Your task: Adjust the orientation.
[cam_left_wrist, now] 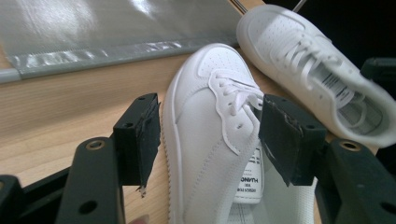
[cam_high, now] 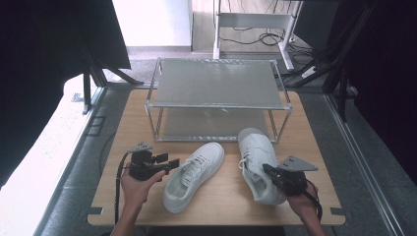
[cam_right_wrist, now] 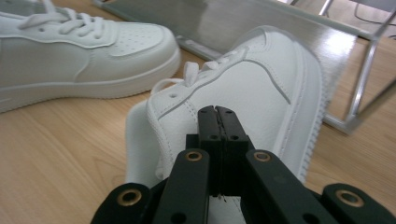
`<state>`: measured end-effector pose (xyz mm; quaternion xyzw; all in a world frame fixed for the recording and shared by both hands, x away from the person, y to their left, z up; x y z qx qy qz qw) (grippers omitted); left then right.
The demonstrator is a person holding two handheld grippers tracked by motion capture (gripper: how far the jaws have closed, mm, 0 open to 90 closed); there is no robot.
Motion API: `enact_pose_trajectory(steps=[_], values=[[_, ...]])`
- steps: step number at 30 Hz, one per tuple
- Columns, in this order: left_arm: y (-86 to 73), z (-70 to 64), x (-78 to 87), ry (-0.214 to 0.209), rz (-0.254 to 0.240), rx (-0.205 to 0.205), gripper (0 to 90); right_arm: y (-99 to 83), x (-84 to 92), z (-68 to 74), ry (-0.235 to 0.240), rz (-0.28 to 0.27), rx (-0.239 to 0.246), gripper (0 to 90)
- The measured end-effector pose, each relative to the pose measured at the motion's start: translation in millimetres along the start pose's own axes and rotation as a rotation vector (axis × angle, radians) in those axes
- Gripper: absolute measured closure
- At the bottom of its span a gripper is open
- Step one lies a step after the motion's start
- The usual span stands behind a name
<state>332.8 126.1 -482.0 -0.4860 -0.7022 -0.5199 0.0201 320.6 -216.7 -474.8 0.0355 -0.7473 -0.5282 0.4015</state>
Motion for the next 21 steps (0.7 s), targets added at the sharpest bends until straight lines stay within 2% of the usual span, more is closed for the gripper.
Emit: enact_pose_trajectory(steps=[2,3,4,5,7,8,9,10,11,12,13,14,15,21], values=[[-1.0,-0.8,-1.7,-0.004,0.005,-0.003,38.5,-0.8,1.3,-3.6,-0.009,-0.001,-0.005,90.0],[-2.2,-1.7,-4.0,-0.004,0.012,-0.004,38.5,-3.7,4.0,-13.1,-0.03,-0.003,-0.019,90.0],[-2.2,-1.7,-4.0,-0.004,0.012,-0.004,38.5,-3.7,4.0,-13.1,-0.03,-0.003,-0.019,90.0],[-3.4,-2.7,-6.1,-0.008,0.018,-0.005,38.5,-8.0,6.4,-24.0,-0.059,-0.003,-0.033,90.0],[-3.9,-3.1,-7.2,-0.008,0.02,-0.006,38.5,-10.2,7.0,-29.1,-0.078,-0.003,-0.036,90.0],[-4.3,-3.5,-8.0,-0.01,0.024,-0.007,38.5,-15.5,7.3,-38.1,-0.117,0.006,-0.037,90.0],[-4.9,-4.3,-9.2,-0.013,0.027,-0.006,38.5,-27.3,6.3,-54.1,-0.179,0.032,-0.037,90.0],[-5.3,-4.7,-9.8,-0.015,0.029,-0.006,38.5,-32.7,5.7,-60.3,-0.202,0.047,-0.04,90.0],[-5.3,-4.7,-9.8,-0.015,0.029,-0.006,38.5,-32.7,5.7,-60.3,-0.202,0.047,-0.04,90.0],[-5.6,-5.0,-10.6,-0.017,0.03,-0.006,38.5,-40.3,5.1,-68.1,-0.218,0.069,-0.051,90.0],[-6.1,-4.9,-11.2,-0.018,0.035,-0.007,38.5,-48.4,7.5,-78.6,-0.16,0.032,-0.138,90.0],[-6.1,-4.9,-11.2,-0.018,0.035,-0.007,38.5,-48.4,7.5,-78.6,-0.16,0.032,-0.138,90.0],[-6.3,-4.7,-11.6,-0.017,0.035,-0.004,38.5,-50.3,8.7,-82.0,-0.135,0.018,-0.176,90.0],[-5.4,-3.4,-9.3,-0.017,0.027,0.001,38.5,-41.9,12.7,-74.9,-0.172,0.016,-0.148,90.0]])
Point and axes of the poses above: each handheld gripper's, and its own axes: x roughly backward along the jaws, y roughly out of its top, z roughly to its left, the point moved 8 cm from there along -x, roughly forward along the jaws, and after that the axes turned 4 degrees about x, right-handed, at the moved point
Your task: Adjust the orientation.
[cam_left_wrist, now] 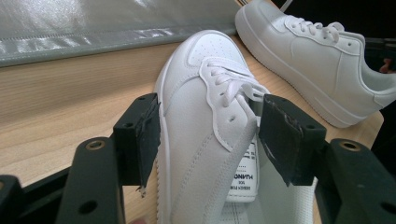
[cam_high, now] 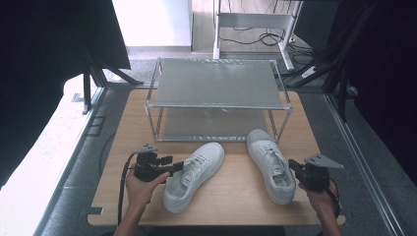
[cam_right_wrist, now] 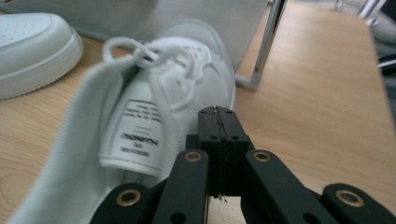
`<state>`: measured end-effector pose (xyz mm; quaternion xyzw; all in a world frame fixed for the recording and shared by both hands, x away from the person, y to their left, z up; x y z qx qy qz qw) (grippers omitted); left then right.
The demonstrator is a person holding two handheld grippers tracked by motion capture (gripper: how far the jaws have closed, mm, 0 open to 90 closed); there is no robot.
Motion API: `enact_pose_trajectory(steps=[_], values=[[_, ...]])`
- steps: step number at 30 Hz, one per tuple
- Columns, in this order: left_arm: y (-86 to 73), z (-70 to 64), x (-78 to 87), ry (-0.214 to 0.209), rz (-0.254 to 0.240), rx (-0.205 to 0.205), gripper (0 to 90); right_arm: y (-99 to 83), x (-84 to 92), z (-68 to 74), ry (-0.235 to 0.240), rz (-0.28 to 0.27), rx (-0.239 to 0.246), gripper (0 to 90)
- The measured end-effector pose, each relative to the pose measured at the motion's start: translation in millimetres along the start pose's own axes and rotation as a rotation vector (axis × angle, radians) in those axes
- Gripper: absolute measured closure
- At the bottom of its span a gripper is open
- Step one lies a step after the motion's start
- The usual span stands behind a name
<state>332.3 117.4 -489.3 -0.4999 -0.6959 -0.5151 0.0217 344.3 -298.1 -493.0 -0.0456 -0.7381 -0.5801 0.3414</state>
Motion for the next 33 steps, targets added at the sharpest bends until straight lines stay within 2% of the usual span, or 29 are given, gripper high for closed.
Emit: enact_pose_trajectory(steps=[1,2,4,5,6,7,8,9,10,11,12,14,16,17,24,26,28,30,33], values=[[0.3,0.4,0.5,-0.001,-0.003,0.002,38.5,8.0,8.2,6.9,-0.022,-0.024,0.024,90.0],[0.5,1.3,1.2,0.0,-0.004,0.007,38.5,11.2,11.8,10.6,-0.017,-0.039,0.026,89.6],[0.6,1.8,1.0,-0.003,-0.005,0.01,38.4,18.3,20.9,25.3,0.033,-0.073,0.03,88.3],[0.6,1.8,1.0,-0.003,-0.005,0.01,38.4,18.3,20.9,25.3,0.033,-0.073,0.03,88.3],[0.2,1.5,0.6,-0.004,-0.003,0.011,38.5,18.7,24.4,46.6,0.084,-0.072,0.064,88.0],[0.2,1.5,0.6,-0.004,-0.003,0.011,38.5,18.7,24.4,46.6,0.084,-0.072,0.064,88.0],[-0.1,1.3,0.2,-0.001,-0.001,0.01,38.5,11.7,21.9,66.2,0.125,-0.041,0.112,87.8],[-0.2,1.0,0.0,-0.001,-0.002,0.009,38.5,11.7,21.9,66.2,0.125,-0.041,0.112,87.8],[-0.3,0.9,-0.1,-0.001,-0.001,0.007,38.6,8.3,20.2,73.0,0.139,-0.031,0.125,87.8],[-0.4,0.8,0.0,-0.001,-0.001,0.008,38.6,-3.3,15.6,89.3,0.172,0.013,0.165,88.4],[-0.2,0.8,0.3,-0.001,-0.001,0.008,38.6,-8.5,14.2,93.3,0.166,0.038,0.188,89.0],[0.1,1.1,1.0,-0.002,-0.003,0.01,38.5,-14.1,13.1,92.3,0.109,0.063,0.24,90.0],[0.3,1.8,1.5,-0.004,-0.005,0.012,38.5,-14.2,14.0,91.1,0.116,0.065,0.231,90.0],[0.3,1.9,1.7,-0.002,-0.006,0.013,38.5,-13.6,14.7,89.0,0.122,0.063,0.211,90.0],[1.8,3.3,5.2,-0.001,-0.017,0.016,38.6,-18.2,19.9,82.6,0.08,0.105,0.247,90.0],[2.0,3.6,5.7,-0.001,-0.019,0.019,38.6,-22.5,22.5,74.2,0.07,0.124,0.227,90.0],[2.1,3.6,5.8,-0.001,-0.019,0.02,38.6,-26.5,27.3,62.4,0.065,0.114,0.181,90.0],[2.1,3.5,5.6,-0.001,-0.019,0.019,38.6,-26.9,28.6,60.6,0.089,0.105,0.161,90.0],[2.9,2.8,6.3,0.005,-0.03,0.023,38.8,-27.2,26.4,64.1,0.116,0.101,0.158,89.4]])
Point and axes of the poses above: each handheld gripper's, and its own axes: x roughly backward along the jaws, y roughly out of its top, z roughly to its left, the point moved 8 cm from there along -x, roughly forward along the jaws, and after that the axes turned 4 degrees about x, right-handed, at the moved point
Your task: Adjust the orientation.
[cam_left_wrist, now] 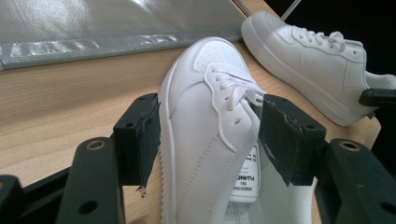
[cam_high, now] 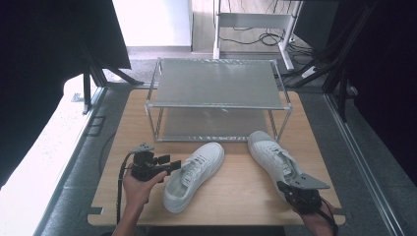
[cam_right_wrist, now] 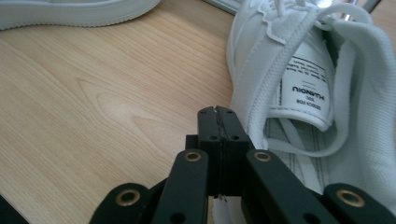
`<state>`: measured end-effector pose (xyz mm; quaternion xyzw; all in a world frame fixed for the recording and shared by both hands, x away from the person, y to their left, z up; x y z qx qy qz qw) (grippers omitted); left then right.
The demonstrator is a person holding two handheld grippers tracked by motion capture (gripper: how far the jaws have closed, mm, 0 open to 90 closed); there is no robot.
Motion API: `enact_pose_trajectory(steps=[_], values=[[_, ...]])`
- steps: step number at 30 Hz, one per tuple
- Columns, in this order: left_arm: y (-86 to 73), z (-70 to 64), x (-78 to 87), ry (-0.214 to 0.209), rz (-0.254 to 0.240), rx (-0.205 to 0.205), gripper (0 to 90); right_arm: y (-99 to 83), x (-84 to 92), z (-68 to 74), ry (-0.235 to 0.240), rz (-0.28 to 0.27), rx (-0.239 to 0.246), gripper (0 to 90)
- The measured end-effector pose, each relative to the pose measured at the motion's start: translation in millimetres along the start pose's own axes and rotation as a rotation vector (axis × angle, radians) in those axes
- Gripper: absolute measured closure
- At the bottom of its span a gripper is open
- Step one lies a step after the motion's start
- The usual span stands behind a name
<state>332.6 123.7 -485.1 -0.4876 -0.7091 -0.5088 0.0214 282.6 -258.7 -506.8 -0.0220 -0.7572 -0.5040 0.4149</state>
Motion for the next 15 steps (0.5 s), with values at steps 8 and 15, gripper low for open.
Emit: enact_pose_trajectory(steps=[8,15], values=[[6.7,-4.6,5.7,-0.035,-0.058,0.005,37.7,7.4,0.2,4.7,0.048,-0.063,-0.003,73.0],[10.7,-6.4,10.7,-0.008,-0.07,-0.062,35.8,15.0,3.6,5.6,0.054,-0.114,-0.013,63.0]])
Point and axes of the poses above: each handheld gripper's, and its own axes: x roughly backward along the jaws, y roughly out of its top, z roughly to its left, the point moved 8 cm from there along -x, roughly forward along the jaws, and after that the axes turned 4 degrees about x, right-handed, at the moved point
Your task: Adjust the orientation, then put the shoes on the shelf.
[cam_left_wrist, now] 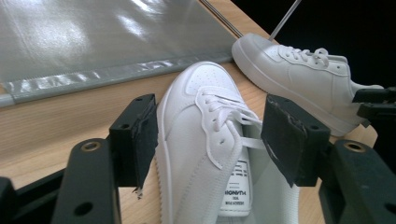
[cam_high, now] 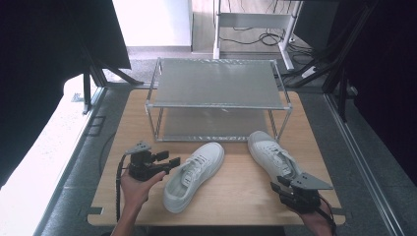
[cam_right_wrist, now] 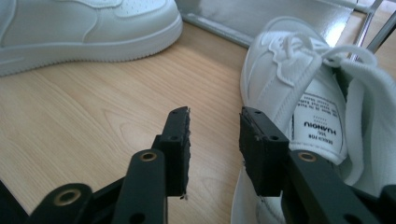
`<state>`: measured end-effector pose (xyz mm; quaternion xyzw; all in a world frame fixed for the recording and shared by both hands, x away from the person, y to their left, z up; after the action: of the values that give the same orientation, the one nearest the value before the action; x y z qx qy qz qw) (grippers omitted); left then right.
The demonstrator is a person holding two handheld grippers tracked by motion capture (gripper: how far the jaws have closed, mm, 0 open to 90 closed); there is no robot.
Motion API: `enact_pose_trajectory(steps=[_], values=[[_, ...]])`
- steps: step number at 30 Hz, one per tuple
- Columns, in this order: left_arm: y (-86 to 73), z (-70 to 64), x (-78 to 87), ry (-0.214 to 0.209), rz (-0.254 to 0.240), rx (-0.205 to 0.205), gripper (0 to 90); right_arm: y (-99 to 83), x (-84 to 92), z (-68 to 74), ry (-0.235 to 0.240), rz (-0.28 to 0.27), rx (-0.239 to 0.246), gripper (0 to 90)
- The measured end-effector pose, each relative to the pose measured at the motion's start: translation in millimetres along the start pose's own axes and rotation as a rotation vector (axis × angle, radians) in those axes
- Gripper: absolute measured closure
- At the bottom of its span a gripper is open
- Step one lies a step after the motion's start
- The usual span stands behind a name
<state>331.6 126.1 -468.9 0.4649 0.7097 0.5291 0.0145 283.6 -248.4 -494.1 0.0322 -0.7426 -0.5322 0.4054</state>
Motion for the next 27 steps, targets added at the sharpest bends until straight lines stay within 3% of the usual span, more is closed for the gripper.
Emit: enact_pose_trajectory(steps=[3,6,11,16,21,27], values=[[4.9,-2.5,5.2,0.012,-0.04,-0.031,37.1,5.4,1.9,0.9,-0.002,-0.024,-0.004,59.9],[6.8,-4.7,6.7,0.015,-0.042,-0.041,35.7,7.0,1.9,0.8,-0.006,-0.031,-0.001,59.0],[6.5,-3.2,4.9,0.028,-0.01,-0.055,33.8,16.4,5.0,-4.9,-0.024,-0.049,0.002,57.0],[7.2,-4.1,5.8,0.042,0.013,-0.082,34.2,35.5,14.6,-23.0,-0.04,-0.102,-0.035,53.5],[7.9,-6.7,3.6,0.043,0.03,-0.092,35.3,41.3,16.7,-36.6,-0.056,-0.106,-0.061,51.1],[-0.4,-13.6,-10.8,0.043,0.105,-0.131,38.5,45.3,14.9,-53.6,-0.077,-0.087,-0.081,49.6]])
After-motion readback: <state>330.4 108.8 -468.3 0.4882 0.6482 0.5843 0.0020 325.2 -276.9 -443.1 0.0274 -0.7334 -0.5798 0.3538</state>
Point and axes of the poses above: each handheld gripper's, and its own axes: x roughly backward along the jaws, y roughly out of its top, z roughly to its left, the point moved 8 cm from there along -x, roughly forward along the jaws, and after that the axes turned 4 degrees about x, right-handed, at the moved point
